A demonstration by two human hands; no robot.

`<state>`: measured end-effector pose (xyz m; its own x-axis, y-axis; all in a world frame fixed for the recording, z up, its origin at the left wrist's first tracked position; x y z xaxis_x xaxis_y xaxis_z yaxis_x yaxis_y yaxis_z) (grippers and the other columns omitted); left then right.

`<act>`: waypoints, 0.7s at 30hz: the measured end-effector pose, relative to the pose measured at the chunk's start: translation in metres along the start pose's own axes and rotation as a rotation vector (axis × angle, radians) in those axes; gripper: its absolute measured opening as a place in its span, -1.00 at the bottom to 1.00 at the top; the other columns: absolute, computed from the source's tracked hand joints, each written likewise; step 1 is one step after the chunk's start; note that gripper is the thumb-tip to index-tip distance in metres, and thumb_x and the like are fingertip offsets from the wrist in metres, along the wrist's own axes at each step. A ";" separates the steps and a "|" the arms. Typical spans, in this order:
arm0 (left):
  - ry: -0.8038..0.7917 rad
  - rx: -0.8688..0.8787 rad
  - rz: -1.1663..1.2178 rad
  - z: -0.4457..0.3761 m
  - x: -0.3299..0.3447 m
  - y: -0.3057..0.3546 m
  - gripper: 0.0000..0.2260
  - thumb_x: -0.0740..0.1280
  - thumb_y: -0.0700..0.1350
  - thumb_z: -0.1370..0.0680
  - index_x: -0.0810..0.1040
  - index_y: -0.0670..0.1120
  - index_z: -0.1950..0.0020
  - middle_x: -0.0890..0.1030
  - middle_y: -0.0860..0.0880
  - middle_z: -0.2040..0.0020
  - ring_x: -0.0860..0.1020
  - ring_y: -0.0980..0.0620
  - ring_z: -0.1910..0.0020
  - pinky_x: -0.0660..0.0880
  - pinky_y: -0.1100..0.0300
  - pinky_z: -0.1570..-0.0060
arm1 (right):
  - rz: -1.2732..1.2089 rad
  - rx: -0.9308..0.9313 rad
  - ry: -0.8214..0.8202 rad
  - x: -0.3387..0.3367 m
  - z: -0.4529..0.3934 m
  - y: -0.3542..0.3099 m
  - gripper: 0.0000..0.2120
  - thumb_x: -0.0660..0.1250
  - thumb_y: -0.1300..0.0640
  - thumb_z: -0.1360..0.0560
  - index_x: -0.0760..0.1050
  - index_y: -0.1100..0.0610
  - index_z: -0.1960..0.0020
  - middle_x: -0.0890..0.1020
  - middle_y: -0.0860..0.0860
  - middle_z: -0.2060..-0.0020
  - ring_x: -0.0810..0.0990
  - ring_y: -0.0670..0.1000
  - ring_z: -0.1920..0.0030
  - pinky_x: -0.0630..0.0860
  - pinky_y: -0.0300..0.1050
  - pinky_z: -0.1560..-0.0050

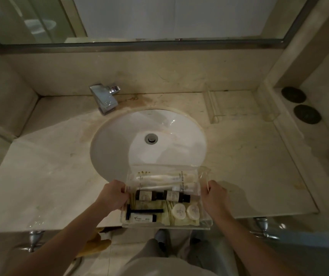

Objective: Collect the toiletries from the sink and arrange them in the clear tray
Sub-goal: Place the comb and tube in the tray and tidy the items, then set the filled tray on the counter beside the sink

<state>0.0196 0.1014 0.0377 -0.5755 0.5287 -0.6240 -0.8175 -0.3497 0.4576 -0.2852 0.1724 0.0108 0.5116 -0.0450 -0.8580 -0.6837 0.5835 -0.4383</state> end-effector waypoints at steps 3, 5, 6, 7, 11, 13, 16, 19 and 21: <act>-0.016 0.030 0.006 -0.005 0.008 0.029 -0.77 0.22 -0.35 -0.50 0.52 -0.16 0.31 0.60 -0.09 0.34 0.63 -0.05 0.31 0.63 0.10 0.25 | -0.050 0.024 0.040 -0.017 -0.011 0.016 -0.76 0.21 0.12 -0.58 0.35 0.07 0.27 0.43 -0.05 0.39 0.44 -0.01 0.34 0.27 -0.15 0.35; -0.017 0.044 0.007 -0.013 0.014 0.049 -0.77 0.23 -0.35 -0.49 0.52 -0.18 0.35 0.61 -0.13 0.37 0.66 -0.12 0.29 0.65 0.03 0.18 | -0.093 0.042 0.058 -0.030 -0.020 0.029 -0.75 0.21 0.13 -0.57 0.35 0.08 0.29 0.44 -0.03 0.39 0.42 -0.03 0.37 0.25 -0.15 0.42; -0.016 0.046 0.009 -0.017 0.017 0.060 -0.77 0.23 -0.35 -0.48 0.52 -0.19 0.36 0.61 -0.15 0.37 0.66 -0.15 0.29 0.65 0.01 0.19 | -0.119 0.051 0.071 -0.036 -0.025 0.035 -0.74 0.21 0.14 -0.57 0.34 0.08 0.30 0.44 -0.03 0.40 0.41 -0.05 0.39 0.25 -0.16 0.44; -0.013 0.055 0.007 -0.021 0.020 0.071 -0.77 0.24 -0.35 -0.48 0.52 -0.20 0.36 0.62 -0.17 0.36 0.67 -0.17 0.29 0.65 0.00 0.20 | -0.136 0.063 0.086 -0.043 -0.030 0.041 -0.73 0.21 0.16 -0.56 0.33 0.08 0.32 0.44 -0.02 0.41 0.40 -0.05 0.40 0.28 -0.15 0.44; 0.018 0.089 -0.049 -0.033 0.033 0.119 -0.83 0.26 -0.32 -0.47 0.56 -0.22 0.30 0.67 -0.20 0.27 0.68 -0.12 0.29 0.65 0.06 0.22 | -0.151 0.117 0.133 -0.073 -0.053 0.065 -0.70 0.20 0.19 -0.56 0.29 0.06 0.34 0.42 -0.02 0.42 0.37 -0.06 0.43 0.22 -0.17 0.46; 0.016 0.106 -0.057 -0.040 0.042 0.143 -0.84 0.27 -0.32 -0.47 0.56 -0.22 0.29 0.68 -0.19 0.26 0.68 -0.11 0.28 0.64 0.09 0.22 | -0.131 0.144 0.153 -0.086 -0.065 0.077 -0.76 0.19 0.17 -0.56 0.34 0.08 0.29 0.45 -0.01 0.40 0.40 -0.05 0.41 0.21 -0.18 0.47; -0.005 0.121 -0.025 -0.053 0.058 0.177 -0.84 0.27 -0.34 -0.47 0.57 -0.23 0.29 0.67 -0.21 0.25 0.68 -0.15 0.25 0.65 -0.02 0.14 | -0.137 0.193 0.182 -0.099 -0.087 0.096 -0.87 0.18 0.13 -0.57 0.42 0.12 0.14 0.54 0.05 0.28 0.52 0.05 0.31 0.30 -0.15 0.42; -0.022 0.141 -0.014 -0.068 0.073 0.208 -0.86 0.27 -0.34 -0.47 0.57 -0.25 0.26 0.67 -0.22 0.23 0.68 -0.16 0.24 0.65 -0.05 0.13 | -0.216 0.253 0.209 -0.107 -0.107 0.113 -0.87 0.15 0.14 -0.58 0.43 0.17 0.03 0.57 0.13 0.18 0.56 0.13 0.21 0.37 -0.11 0.31; -0.027 0.145 -0.016 -0.078 0.081 0.229 -0.87 0.27 -0.33 -0.47 0.58 -0.25 0.23 0.68 -0.22 0.22 0.69 -0.16 0.24 0.65 -0.05 0.13 | -0.257 0.277 0.209 -0.112 -0.120 0.125 -0.86 0.14 0.14 -0.59 0.42 0.19 -0.02 0.58 0.17 0.13 0.56 0.17 0.16 0.38 -0.09 0.26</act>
<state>-0.2160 0.0044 0.0423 -0.5602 0.5545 -0.6154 -0.8131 -0.2265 0.5362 -0.4902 0.1529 0.0205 0.5110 -0.3640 -0.7787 -0.3680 0.7261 -0.5809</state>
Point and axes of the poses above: each hand's wrist, its own z-axis away from the middle knuckle, its own x-axis out of the palm, y = z × x, the point moved 6 cm from there along -z, towards the middle knuckle
